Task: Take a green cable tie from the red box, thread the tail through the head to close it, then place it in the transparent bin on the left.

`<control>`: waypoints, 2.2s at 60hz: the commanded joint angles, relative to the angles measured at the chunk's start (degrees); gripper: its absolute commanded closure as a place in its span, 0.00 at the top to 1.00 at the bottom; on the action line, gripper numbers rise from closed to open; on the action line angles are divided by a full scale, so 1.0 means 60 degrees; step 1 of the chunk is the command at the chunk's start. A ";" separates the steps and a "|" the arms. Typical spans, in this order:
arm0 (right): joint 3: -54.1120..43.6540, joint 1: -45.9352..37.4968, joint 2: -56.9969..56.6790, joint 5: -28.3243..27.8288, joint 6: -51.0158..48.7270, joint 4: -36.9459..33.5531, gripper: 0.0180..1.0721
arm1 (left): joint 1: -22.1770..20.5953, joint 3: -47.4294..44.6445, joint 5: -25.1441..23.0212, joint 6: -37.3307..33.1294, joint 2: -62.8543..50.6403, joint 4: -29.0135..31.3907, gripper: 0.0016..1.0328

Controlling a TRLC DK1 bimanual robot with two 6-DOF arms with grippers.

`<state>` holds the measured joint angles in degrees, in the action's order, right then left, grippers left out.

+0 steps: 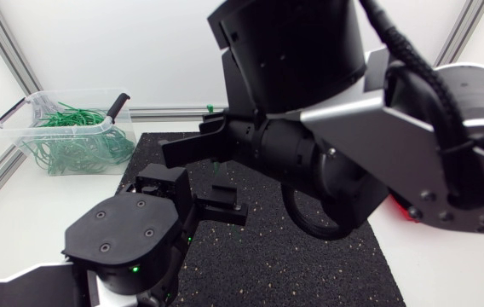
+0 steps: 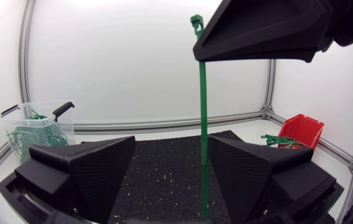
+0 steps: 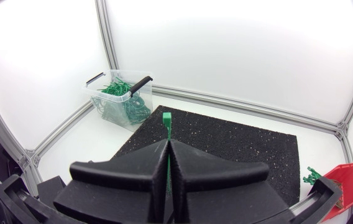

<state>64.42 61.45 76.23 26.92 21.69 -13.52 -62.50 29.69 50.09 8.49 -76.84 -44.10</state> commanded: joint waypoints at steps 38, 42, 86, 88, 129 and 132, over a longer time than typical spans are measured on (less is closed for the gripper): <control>-0.0410 0.0246 0.0142 0.0055 0.0281 0.0495 0.08 | -0.0160 -0.0671 0.0280 -0.0990 0.0062 -0.1235 0.04; -0.0439 0.0232 0.0040 -0.0282 0.0222 0.0554 0.37 | -0.0042 -0.0789 0.0075 -0.1005 0.0282 -0.1235 0.04; -0.0615 -0.3958 -0.0634 -0.8793 -0.1653 0.0217 0.80 | 0.2814 -0.1624 -0.7117 -0.0258 0.3036 0.1051 0.04; -0.0601 -0.4148 -0.0590 -0.9218 -0.1799 0.0158 0.80 | 0.2975 -0.1580 -0.7469 -0.0155 0.3168 0.1314 0.04; 0.0835 -0.4749 0.1417 -1.3348 -0.8406 -0.2757 0.83 | 0.4865 -0.0818 -1.2757 0.1705 0.4237 0.3365 0.04; 0.0894 -0.4617 0.1505 -1.3363 -0.8420 -0.2757 0.83 | 0.4880 -0.0818 -1.3020 0.1749 0.4252 0.3453 0.04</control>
<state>68.42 32.18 83.37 -52.53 -26.26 -29.32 -33.78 23.83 -26.22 17.02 -52.10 -23.79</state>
